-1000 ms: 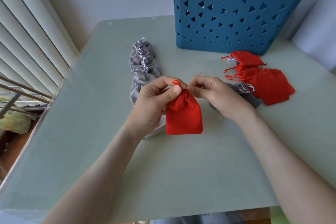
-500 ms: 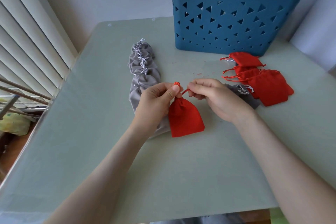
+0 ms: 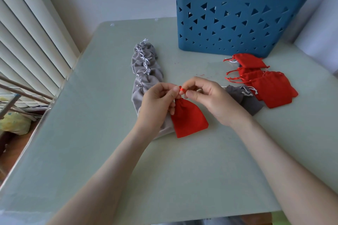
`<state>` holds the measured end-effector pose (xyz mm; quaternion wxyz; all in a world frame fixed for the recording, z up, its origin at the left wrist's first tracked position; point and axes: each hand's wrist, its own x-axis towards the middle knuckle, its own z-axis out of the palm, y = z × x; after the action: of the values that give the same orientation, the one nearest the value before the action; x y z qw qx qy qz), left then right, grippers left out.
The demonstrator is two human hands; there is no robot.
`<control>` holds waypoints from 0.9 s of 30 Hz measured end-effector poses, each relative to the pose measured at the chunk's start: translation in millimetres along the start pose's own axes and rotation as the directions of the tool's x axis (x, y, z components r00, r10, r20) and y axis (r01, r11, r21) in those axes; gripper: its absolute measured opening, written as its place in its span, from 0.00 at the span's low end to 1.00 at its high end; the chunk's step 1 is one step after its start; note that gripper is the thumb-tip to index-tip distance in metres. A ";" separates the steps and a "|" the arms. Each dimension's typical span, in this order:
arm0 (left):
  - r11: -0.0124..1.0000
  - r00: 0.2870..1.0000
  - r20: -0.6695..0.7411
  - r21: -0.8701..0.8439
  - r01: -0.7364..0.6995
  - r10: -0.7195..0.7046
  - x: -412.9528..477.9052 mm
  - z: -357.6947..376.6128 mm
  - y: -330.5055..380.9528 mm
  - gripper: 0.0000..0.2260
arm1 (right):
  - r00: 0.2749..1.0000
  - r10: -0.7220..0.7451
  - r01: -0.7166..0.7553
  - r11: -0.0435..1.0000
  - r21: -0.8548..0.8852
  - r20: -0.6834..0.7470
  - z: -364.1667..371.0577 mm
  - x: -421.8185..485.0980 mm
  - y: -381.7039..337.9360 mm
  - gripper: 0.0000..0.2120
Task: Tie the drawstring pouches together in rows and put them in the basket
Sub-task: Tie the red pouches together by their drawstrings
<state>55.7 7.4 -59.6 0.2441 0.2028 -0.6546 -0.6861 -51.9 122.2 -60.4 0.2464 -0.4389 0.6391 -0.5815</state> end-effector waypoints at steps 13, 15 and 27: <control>0.996 1.000 0.022 0.085 -0.001 0.000 -0.7 3.7 -4.3 0.05 | 0.990 0.015 -0.020 0.999 -0.033 -0.140 7.5 4.1 4.5 0.12; 0.995 1.000 0.024 0.104 -0.002 0.000 -0.8 3.6 -4.5 0.06 | 0.987 0.036 -0.038 0.999 -0.011 -0.159 7.0 3.5 3.3 0.11; 0.981 1.000 0.014 0.192 0.011 -0.014 -2.8 2.9 -4.6 0.07 | 0.972 -0.030 -0.021 0.977 -0.211 -0.234 7.2 4.5 7.2 0.14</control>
<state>55.9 11.5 -64.2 0.2139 0.2242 -0.7184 -0.6228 -50.1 114.1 -67.9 0.1192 -0.3921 0.7211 -0.5586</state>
